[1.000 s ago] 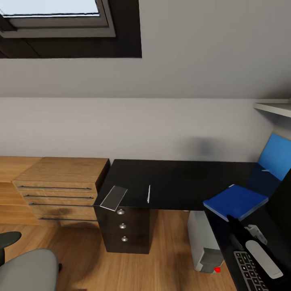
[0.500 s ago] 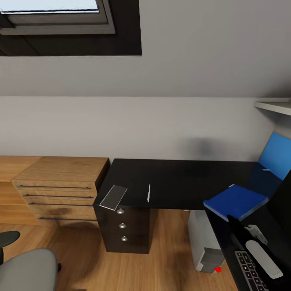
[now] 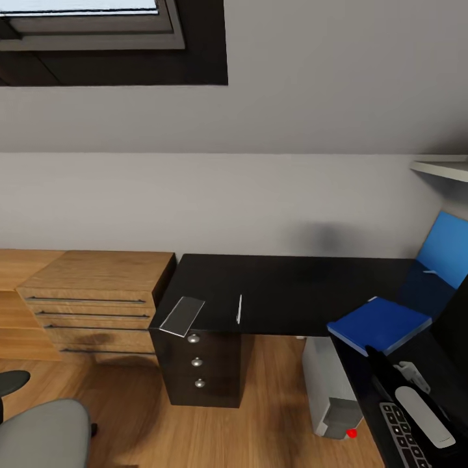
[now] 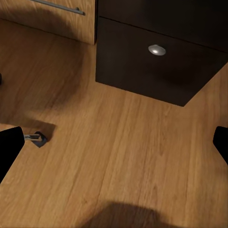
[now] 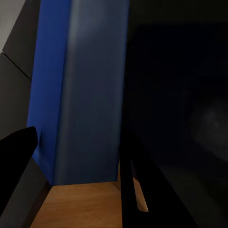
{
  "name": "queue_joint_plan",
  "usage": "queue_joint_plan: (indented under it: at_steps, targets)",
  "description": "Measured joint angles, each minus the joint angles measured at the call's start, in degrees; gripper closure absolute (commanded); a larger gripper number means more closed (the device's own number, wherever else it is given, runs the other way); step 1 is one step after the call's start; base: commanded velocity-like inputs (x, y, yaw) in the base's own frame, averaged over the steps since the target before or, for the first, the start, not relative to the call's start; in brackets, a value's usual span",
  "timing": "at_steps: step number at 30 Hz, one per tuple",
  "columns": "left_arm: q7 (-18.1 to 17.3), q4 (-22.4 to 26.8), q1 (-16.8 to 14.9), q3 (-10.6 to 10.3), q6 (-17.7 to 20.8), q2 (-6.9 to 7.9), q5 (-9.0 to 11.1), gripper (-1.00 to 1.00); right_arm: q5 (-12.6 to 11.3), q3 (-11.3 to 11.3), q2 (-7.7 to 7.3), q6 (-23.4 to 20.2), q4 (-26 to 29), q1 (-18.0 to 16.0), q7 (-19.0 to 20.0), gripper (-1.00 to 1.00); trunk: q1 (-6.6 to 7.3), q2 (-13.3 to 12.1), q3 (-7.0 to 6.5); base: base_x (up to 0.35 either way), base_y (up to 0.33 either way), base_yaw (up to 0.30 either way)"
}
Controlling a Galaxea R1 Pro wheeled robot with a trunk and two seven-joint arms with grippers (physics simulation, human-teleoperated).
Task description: In the bedroom, organize the workspace by keeping the computer under the desk, ensuring the monitor is on the desk, placing the keyboard on the desk next to the monitor, placing the mouse on the desk next to the keyboard, moving the folder from the swivel chair onto the desk next to the mouse, stacking the notebook on top of the folder with the pen on top of the notebook, and positioning the swivel chair next to the desk.
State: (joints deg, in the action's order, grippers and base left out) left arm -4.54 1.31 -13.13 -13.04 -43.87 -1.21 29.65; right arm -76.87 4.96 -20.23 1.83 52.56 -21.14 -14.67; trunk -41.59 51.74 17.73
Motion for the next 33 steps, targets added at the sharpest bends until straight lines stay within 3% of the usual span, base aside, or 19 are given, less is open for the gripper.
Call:
queue_joint_plan:
  at_steps: [10,33]
  targets:
    - [0.0,0.0,0.0,0.0,-0.1,0.06,0.1,-1.0,0.0,0.0,0.0,0.0,0.0,0.0,0.0,1.0,-1.75,3.2,1.43,0.0,0.0,0.0]
    - [-0.3,0.0,0.0,-0.1,0.0,0.06,-0.1,-1.0,0.0,-0.1,0.0,0.0,0.0,0.0,0.0,1.0,-1.75,3.2,1.44,0.023,0.0,0.0]
